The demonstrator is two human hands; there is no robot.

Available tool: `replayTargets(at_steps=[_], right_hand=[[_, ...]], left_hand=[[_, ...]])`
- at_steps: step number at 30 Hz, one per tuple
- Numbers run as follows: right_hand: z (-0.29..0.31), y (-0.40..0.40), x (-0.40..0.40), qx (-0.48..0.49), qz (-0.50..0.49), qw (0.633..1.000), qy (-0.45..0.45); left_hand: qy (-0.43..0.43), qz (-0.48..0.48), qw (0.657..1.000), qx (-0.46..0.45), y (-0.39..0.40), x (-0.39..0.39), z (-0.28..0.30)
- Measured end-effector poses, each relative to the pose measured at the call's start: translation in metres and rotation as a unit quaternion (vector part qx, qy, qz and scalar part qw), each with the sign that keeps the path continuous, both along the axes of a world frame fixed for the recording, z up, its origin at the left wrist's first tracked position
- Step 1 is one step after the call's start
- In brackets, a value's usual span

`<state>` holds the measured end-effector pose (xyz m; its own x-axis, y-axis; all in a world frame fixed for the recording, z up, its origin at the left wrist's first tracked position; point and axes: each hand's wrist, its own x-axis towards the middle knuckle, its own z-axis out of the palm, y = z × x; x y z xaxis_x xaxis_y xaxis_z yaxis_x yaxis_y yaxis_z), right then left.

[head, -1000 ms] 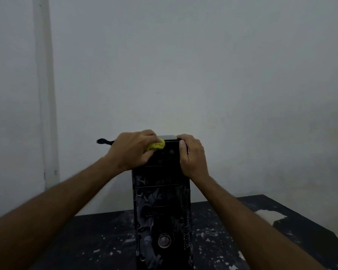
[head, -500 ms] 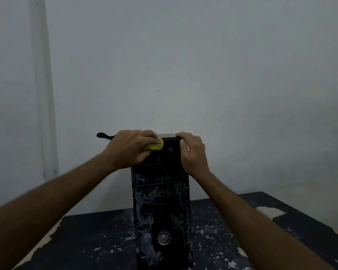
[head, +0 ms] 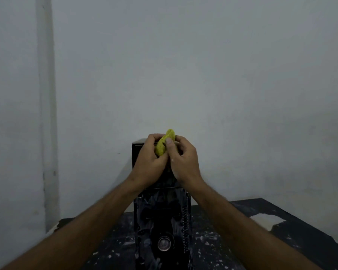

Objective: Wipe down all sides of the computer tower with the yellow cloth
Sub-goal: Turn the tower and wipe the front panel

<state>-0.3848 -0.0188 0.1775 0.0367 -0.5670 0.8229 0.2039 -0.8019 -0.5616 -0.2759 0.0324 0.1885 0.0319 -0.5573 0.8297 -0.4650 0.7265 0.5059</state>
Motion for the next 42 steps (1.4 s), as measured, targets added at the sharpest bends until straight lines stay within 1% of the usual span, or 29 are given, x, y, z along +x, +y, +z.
replayTargets(at_steps=[1, 3, 6, 8, 10, 13, 15, 16, 17, 19, 21, 22, 24, 26, 27, 29, 30, 32, 33, 34, 36, 37, 38, 41, 42], right_hand=[[0.001, 0.0, -0.001, 0.005, 0.002, 1.0, -0.014], [0.002, -0.005, -0.007, 0.003, -0.009, 0.999, -0.031], [0.002, -0.017, -0.024, -0.01, -0.021, 0.999, -0.035], [0.001, -0.027, -0.038, -0.032, -0.054, 0.998, -0.011], [-0.002, -0.038, -0.057, -0.09, -0.124, 0.987, 0.058], [-0.003, -0.044, -0.078, -0.197, -0.204, 0.939, 0.193], [-0.001, -0.046, -0.078, -0.239, -0.274, 0.895, 0.258], [0.0, -0.046, -0.074, -0.253, -0.305, 0.877, 0.273], [-0.001, -0.046, -0.068, -0.265, -0.321, 0.865, 0.279], [-0.008, -0.046, -0.058, -0.308, -0.328, 0.842, 0.298], [-0.016, -0.049, -0.059, -0.345, -0.331, 0.813, 0.334], [-0.015, -0.05, -0.062, -0.339, -0.337, 0.809, 0.341], [-0.005, -0.052, -0.068, -0.303, -0.359, 0.824, 0.316], [0.0, -0.049, -0.066, -0.293, -0.36, 0.833, 0.301], [-0.002, -0.048, -0.063, -0.308, -0.351, 0.826, 0.315], [-0.005, -0.045, -0.058, -0.336, -0.332, 0.8, 0.37], [0.0, -0.042, -0.056, -0.327, -0.335, 0.797, 0.383], [0.017, -0.042, -0.053, -0.292, -0.357, 0.811, 0.361], [0.022, -0.04, -0.049, -0.288, -0.361, 0.817, 0.346], [0.024, -0.036, -0.043, -0.295, -0.355, 0.815, 0.35], [0.018, -0.032, -0.031, -0.335, -0.32, 0.79, 0.402], [0.015, -0.03, -0.03, -0.341, -0.304, 0.779, 0.43], [0.017, -0.029, -0.031, -0.329, -0.306, 0.777, 0.44], [0.03, -0.03, -0.031, -0.295, -0.345, 0.81, 0.372], [0.03, -0.028, -0.028, -0.304, -0.34, 0.809, 0.371]], left_hand=[[-0.01, -0.024, 1.0, 0.009, 0.0, -0.001, -0.001], [-0.069, -0.038, 0.997, 0.01, 0.001, 0.003, -0.002], [-0.162, -0.003, 0.987, 0.008, 0.004, 0.017, 0.0], [-0.169, 0.021, 0.985, -0.013, 0.006, 0.032, 0.0], [-0.132, 0.078, 0.986, -0.061, 0.005, 0.049, 0.001], [-0.112, 0.204, 0.966, -0.115, -0.006, 0.08, -0.004], [-0.136, 0.274, 0.944, -0.128, -0.014, 0.093, -0.011], [-0.15, 0.295, 0.935, -0.124, -0.018, 0.096, -0.015], [-0.161, 0.303, 0.932, -0.116, -0.02, 0.098, -0.02], [-0.166, 0.293, 0.936, -0.103, -0.024, 0.1, -0.026], [-0.172, 0.289, 0.935, -0.109, -0.026, 0.103, -0.028], [-0.175, 0.289, 0.934, -0.112, -0.027, 0.104, -0.028], [-0.171, 0.287, 0.935, -0.116, -0.027, 0.103, -0.026], [-0.16, 0.282, 0.939, -0.119, -0.027, 0.099, -0.027], [-0.155, 0.28, 0.94, -0.122, -0.028, 0.099, -0.028], [-0.147, 0.276, 0.942, -0.126, -0.029, 0.1, -0.031], [-0.143, 0.271, 0.944, -0.125, -0.029, 0.1, -0.031], [-0.127, 0.262, 0.95, -0.116, -0.031, 0.097, -0.03], [-0.12, 0.26, 0.952, -0.112, -0.032, 0.095, -0.03], [-0.116, 0.258, 0.953, -0.11, -0.033, 0.094, -0.031], [-0.116, 0.257, 0.953, -0.111, -0.033, 0.096, -0.031], [-0.119, 0.255, 0.953, -0.11, -0.033, 0.098, -0.031], [-0.122, 0.252, 0.954, -0.107, -0.033, 0.1, -0.031], [-0.112, 0.238, 0.959, -0.101, -0.033, 0.1, -0.027], [-0.108, 0.232, 0.961, -0.102, -0.033, 0.099, -0.027]])
